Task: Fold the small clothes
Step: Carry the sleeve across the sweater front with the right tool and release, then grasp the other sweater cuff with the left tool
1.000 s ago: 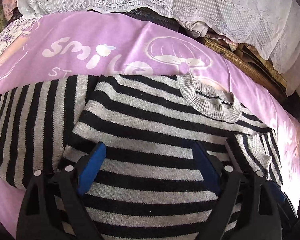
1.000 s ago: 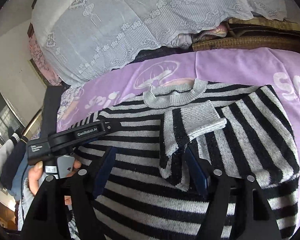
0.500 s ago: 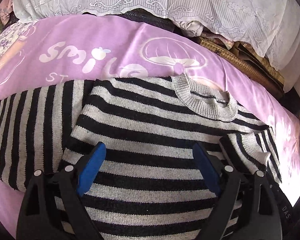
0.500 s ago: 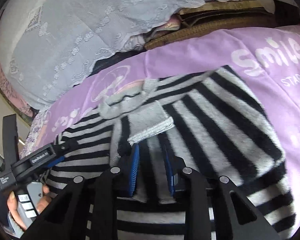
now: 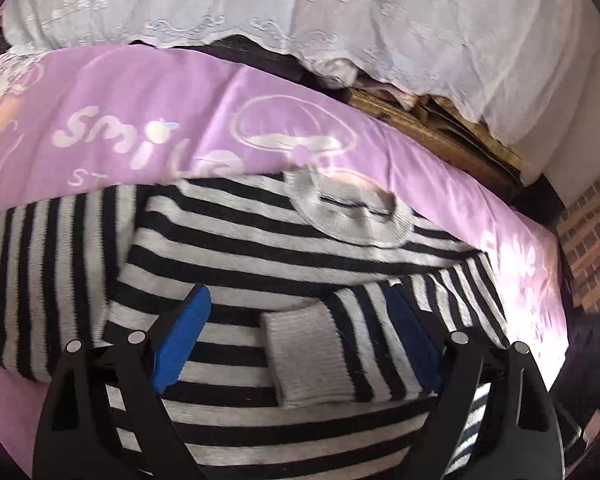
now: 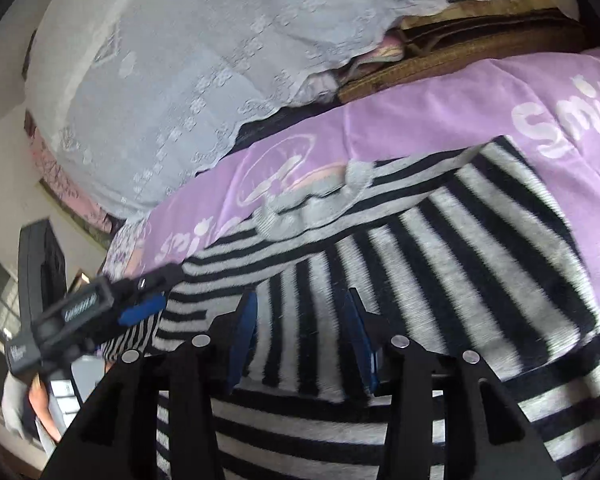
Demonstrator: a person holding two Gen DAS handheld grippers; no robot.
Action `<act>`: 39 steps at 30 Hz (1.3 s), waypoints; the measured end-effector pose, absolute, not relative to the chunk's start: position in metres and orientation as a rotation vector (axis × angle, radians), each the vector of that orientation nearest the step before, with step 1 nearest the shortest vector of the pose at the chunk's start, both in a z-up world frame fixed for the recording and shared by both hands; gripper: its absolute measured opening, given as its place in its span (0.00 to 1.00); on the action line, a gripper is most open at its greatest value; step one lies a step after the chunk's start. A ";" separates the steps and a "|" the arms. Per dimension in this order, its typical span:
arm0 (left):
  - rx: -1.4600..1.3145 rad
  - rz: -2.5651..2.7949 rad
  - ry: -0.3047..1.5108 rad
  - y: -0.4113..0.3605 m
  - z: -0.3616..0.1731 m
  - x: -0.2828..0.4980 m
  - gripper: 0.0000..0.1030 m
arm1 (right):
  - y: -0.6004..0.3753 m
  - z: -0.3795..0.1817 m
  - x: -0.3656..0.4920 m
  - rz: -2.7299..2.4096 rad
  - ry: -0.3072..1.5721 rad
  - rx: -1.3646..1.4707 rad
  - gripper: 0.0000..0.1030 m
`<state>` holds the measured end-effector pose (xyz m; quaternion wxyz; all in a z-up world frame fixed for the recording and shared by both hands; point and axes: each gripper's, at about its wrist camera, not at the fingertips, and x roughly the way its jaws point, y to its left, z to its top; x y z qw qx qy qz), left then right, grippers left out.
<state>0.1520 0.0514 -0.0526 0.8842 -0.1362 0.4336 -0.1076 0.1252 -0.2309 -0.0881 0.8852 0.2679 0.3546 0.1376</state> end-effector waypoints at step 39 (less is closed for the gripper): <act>-0.033 -0.193 0.992 0.002 -0.088 0.144 0.96 | -0.294 -0.090 0.038 0.114 0.604 0.516 0.92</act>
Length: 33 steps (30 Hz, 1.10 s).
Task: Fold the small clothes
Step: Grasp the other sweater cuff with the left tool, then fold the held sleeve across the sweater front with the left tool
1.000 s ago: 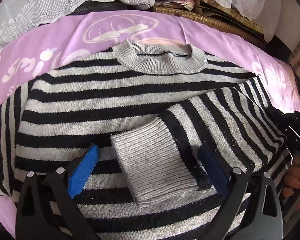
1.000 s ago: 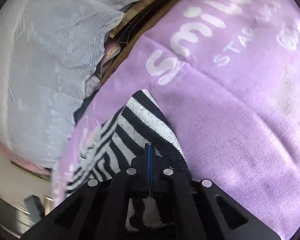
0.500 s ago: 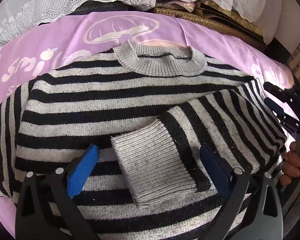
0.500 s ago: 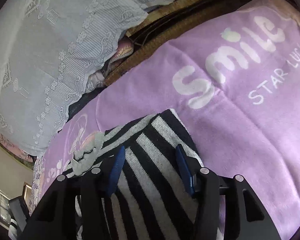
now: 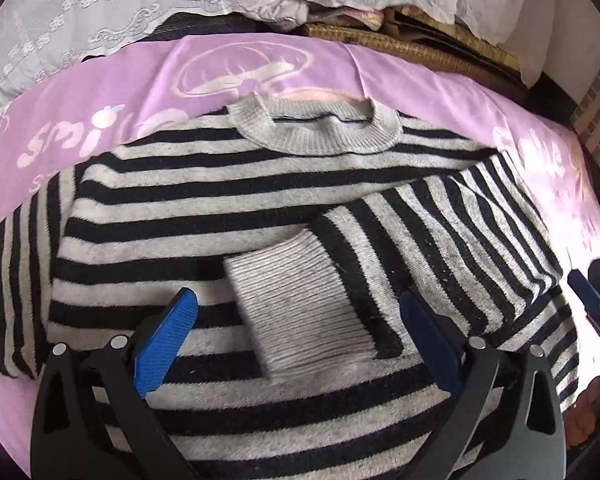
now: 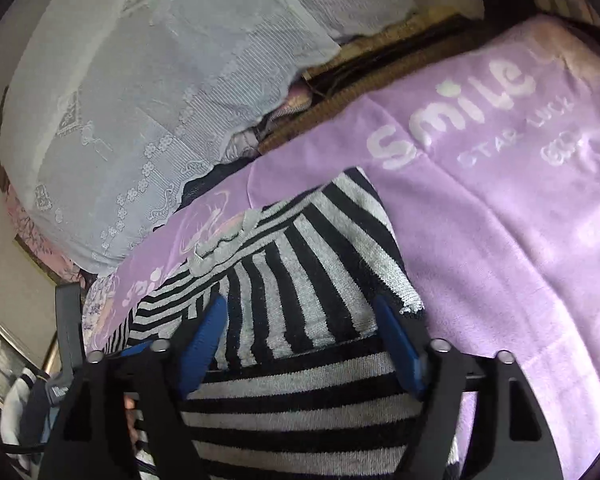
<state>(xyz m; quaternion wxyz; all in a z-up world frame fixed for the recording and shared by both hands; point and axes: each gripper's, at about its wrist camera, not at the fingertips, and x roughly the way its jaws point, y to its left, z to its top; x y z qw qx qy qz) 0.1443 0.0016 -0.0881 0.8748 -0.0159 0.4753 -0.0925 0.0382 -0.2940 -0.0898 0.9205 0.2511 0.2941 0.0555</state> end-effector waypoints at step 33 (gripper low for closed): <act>-0.876 0.283 0.736 0.315 -0.103 0.081 0.10 | -0.338 -0.120 0.020 0.062 0.608 0.781 0.94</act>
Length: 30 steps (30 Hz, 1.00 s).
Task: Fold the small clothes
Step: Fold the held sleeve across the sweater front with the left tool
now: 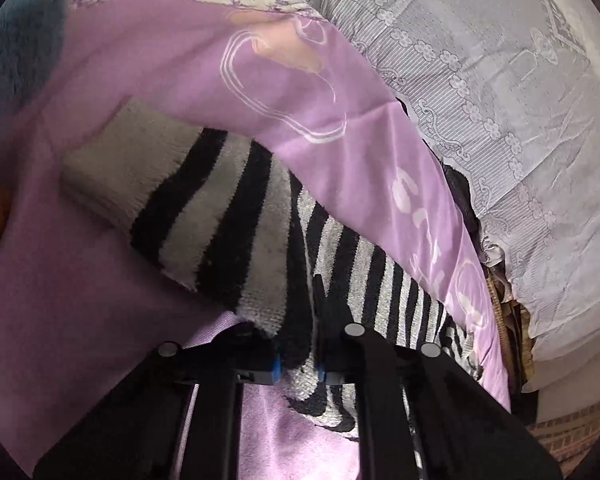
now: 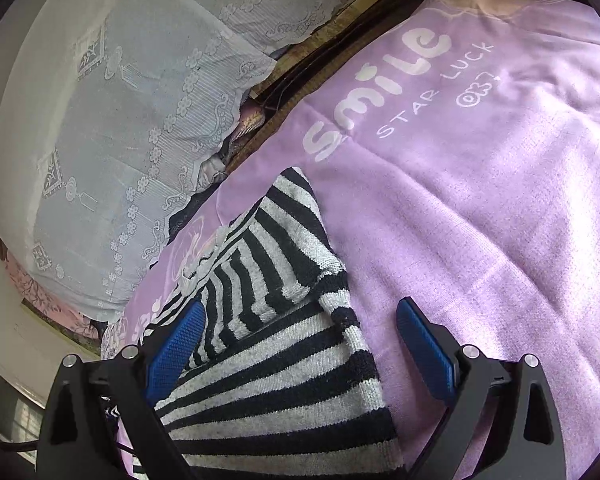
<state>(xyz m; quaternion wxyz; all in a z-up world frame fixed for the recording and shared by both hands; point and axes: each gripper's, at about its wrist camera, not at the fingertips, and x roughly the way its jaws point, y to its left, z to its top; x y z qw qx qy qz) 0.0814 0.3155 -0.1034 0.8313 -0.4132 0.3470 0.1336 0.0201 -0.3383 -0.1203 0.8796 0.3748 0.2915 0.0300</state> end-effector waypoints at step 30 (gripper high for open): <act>-0.245 0.094 0.730 0.106 0.004 0.112 0.09 | -0.335 -0.122 0.028 0.051 0.640 0.760 0.97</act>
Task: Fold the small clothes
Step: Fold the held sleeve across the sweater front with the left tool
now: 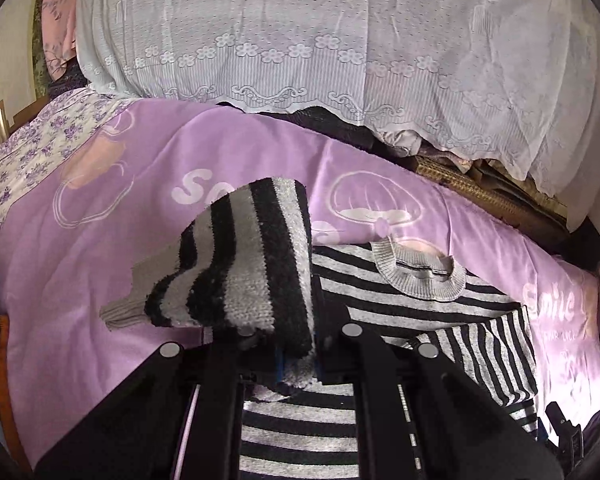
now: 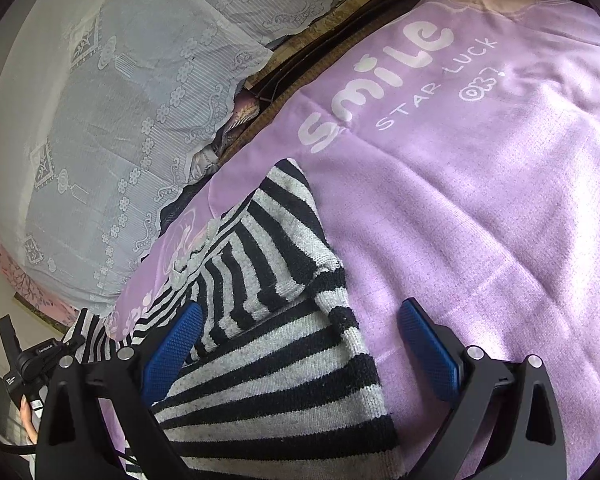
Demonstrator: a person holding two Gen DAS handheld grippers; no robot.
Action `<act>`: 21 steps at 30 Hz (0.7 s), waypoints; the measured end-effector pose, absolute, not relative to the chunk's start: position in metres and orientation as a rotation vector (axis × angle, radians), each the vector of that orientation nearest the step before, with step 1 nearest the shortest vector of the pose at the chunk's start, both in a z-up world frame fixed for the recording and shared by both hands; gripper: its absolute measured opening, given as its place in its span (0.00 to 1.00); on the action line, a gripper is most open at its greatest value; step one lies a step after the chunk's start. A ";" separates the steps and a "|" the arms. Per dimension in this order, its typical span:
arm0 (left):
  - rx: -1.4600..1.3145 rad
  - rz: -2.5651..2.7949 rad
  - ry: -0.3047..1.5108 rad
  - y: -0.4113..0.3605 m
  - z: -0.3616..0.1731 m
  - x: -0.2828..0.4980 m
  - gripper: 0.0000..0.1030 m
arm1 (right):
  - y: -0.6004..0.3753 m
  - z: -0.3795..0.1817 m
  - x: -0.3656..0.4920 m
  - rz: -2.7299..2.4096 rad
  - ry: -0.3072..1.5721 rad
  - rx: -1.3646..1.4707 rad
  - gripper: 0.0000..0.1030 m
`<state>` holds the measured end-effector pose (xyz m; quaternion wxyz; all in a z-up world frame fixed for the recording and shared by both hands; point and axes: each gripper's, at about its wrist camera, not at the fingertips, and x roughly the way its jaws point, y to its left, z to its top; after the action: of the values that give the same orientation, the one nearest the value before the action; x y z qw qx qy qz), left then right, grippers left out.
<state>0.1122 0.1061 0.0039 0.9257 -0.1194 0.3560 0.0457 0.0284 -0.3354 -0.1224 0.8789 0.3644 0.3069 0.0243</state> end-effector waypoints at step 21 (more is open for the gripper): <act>0.061 -0.070 0.921 -0.046 -0.077 0.138 0.18 | -0.339 -0.123 0.028 0.055 0.642 0.789 0.97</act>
<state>0.1379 -0.0458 -0.0774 0.8947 0.0295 0.4444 -0.0339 0.0280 -0.3386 -0.1229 0.8731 0.3778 0.3071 0.0265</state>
